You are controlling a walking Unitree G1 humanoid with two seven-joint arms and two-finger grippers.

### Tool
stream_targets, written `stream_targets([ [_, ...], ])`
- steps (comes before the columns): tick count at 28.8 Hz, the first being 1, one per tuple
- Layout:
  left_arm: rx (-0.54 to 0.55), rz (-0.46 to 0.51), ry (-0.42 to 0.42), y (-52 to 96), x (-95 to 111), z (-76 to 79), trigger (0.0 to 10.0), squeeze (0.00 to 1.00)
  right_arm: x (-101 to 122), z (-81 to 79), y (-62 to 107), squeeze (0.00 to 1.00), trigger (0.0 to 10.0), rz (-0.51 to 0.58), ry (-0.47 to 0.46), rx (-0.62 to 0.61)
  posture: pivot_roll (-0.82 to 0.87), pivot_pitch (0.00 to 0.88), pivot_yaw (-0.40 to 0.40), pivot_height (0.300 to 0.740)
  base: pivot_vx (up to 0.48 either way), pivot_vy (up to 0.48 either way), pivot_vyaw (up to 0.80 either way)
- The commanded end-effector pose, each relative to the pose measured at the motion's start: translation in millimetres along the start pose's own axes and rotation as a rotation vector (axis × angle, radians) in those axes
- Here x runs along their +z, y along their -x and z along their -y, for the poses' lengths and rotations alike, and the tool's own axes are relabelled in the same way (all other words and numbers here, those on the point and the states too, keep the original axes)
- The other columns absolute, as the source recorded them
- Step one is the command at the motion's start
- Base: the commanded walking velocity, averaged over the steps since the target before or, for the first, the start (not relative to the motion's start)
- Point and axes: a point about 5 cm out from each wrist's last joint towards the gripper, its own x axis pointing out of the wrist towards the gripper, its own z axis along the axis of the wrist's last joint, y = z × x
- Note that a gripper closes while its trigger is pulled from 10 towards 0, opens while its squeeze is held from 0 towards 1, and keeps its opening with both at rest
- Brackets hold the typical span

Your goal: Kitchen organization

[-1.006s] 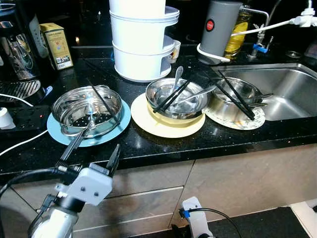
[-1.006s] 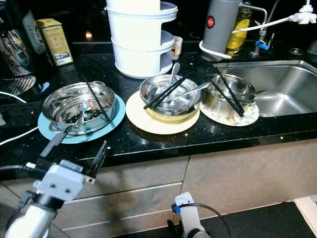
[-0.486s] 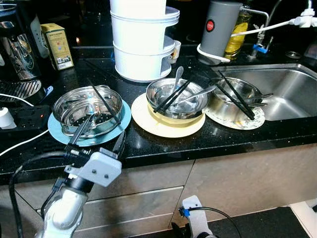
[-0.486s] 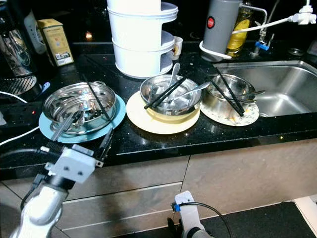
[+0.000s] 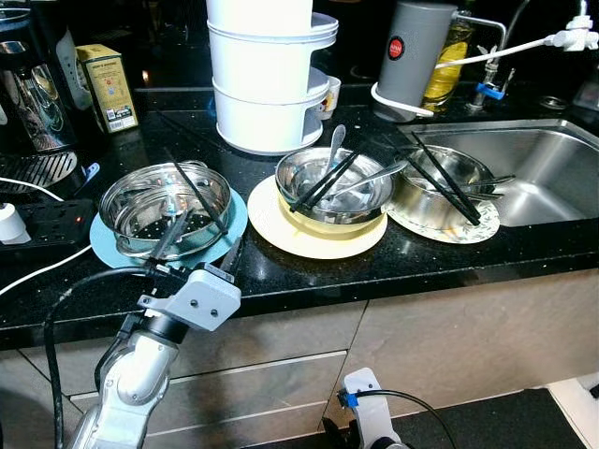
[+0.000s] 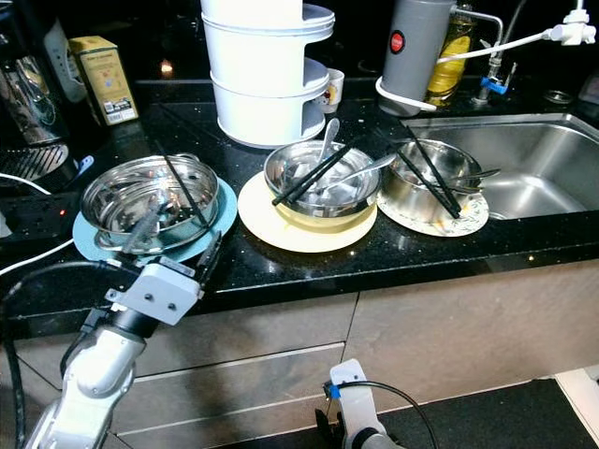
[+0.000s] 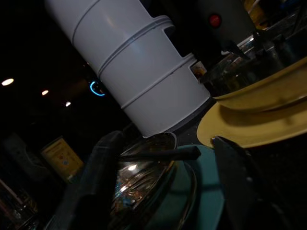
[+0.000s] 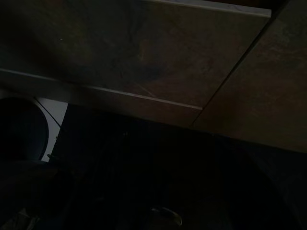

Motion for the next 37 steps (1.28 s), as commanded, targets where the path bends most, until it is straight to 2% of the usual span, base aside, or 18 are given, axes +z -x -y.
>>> stream_targets([
  [1,-0.029,-0.003,-0.011,0.0,-4,3.9,6.1,0.00,-5,1.0,2.3,0.00,10.0,-0.006,-0.016,-0.012,-0.06,0.132,-0.043,0.740,0.000,0.000,0.00],
  [2,-0.029,-0.003,-0.011,0.0,-4,3.9,6.1,0.00,-5,1.0,2.3,0.00,10.0,-0.006,-0.016,-0.012,-0.06,0.132,-0.043,0.740,0.000,0.000,0.00],
  [3,-0.031,-0.002,-0.014,-1.6,-5,4.1,10.0,0.00,-4,1.1,2.4,0.00,10.0,-0.006,-0.016,-0.012,-0.06,0.132,-0.043,0.740,0.000,0.000,0.00],
  [15,-0.033,0.058,-0.044,-17.4,-5,1.5,10.0,0.00,-3,1.7,2.5,0.00,10.0,0.000,-0.018,-0.015,-0.06,0.136,-0.042,0.740,0.000,0.000,0.00],
  [18,-0.084,0.113,-0.098,-21.9,-1,5.8,10.0,0.00,-3,1.9,2.8,0.00,10.0,0.002,-0.022,-0.020,-0.06,0.136,-0.040,0.740,0.000,0.000,0.00],
  [33,-0.100,0.108,-0.144,-22.9,-8,5.2,10.0,0.00,-2,2.2,1.9,0.00,10.0,0.004,-0.026,-0.022,-0.06,0.136,-0.037,0.740,0.000,0.000,0.00],
  [34,-0.097,0.106,-0.150,-22.8,-8,4.6,8.4,0.00,-2,2.3,1.7,0.00,10.0,0.004,-0.025,-0.022,-0.06,0.136,-0.039,0.740,0.000,0.000,0.00],
  [35,-0.096,0.106,-0.153,-22.8,-9,4.2,8.4,0.00,-2,2.4,1.5,0.00,10.0,0.004,-0.025,-0.022,-0.06,0.136,-0.039,0.740,0.000,0.000,0.00],
  [36,-0.095,0.106,-0.154,-22.8,-9,4.1,6.2,0.00,-2,2.4,1.5,0.00,10.0,0.003,-0.025,-0.022,-0.06,0.136,-0.039,0.740,0.000,0.000,0.00],
  [37,-0.095,0.106,-0.154,-22.8,-9,4.1,6.2,0.00,-2,2.4,1.5,0.00,10.0,0.003,-0.025,-0.022,-0.06,0.136,-0.039,0.740,0.000,0.000,0.00],
])
